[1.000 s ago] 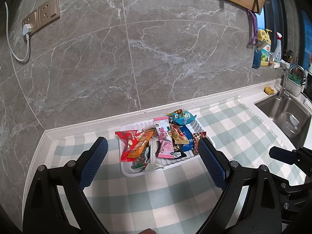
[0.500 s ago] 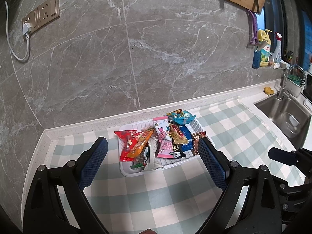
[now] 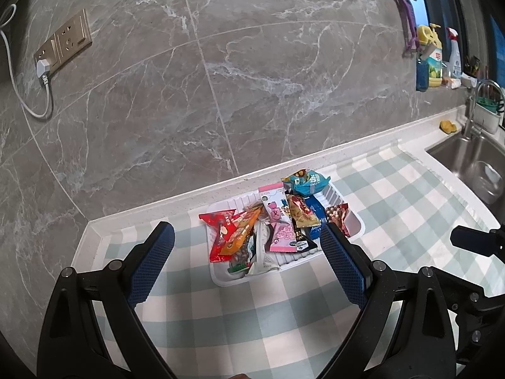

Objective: Organize snacks

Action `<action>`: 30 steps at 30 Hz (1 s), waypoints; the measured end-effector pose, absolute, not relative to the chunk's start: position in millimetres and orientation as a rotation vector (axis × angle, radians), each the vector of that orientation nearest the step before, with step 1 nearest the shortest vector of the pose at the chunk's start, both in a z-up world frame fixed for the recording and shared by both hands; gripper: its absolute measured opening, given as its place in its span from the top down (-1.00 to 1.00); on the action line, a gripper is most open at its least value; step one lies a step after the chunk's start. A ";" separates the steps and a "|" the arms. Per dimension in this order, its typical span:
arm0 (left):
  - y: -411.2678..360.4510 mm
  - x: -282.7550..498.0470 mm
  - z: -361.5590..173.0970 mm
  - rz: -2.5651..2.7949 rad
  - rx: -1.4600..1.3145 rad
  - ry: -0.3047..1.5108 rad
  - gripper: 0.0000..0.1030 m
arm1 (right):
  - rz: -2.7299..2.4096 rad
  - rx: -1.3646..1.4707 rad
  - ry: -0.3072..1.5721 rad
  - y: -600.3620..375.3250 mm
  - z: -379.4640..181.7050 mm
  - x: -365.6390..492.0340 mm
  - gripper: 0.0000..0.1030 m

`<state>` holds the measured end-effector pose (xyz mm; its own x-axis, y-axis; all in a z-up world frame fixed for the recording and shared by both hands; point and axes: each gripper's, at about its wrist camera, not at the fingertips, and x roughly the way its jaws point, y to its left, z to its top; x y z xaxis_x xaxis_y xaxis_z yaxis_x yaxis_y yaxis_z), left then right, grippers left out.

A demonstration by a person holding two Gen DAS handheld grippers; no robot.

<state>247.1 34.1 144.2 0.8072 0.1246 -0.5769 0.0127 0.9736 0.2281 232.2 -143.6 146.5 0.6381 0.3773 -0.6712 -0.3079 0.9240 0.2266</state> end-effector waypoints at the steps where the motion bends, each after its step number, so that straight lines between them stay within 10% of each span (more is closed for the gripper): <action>1: 33.9 247.0 143.8 0.059 0.225 0.630 -0.83 | 0.392 0.094 0.787 -143.9 146.9 232.7 -0.29; 30: 40.1 249.4 139.7 0.056 0.191 0.649 -0.83 | 0.382 0.114 0.804 -141.8 140.7 230.6 -0.29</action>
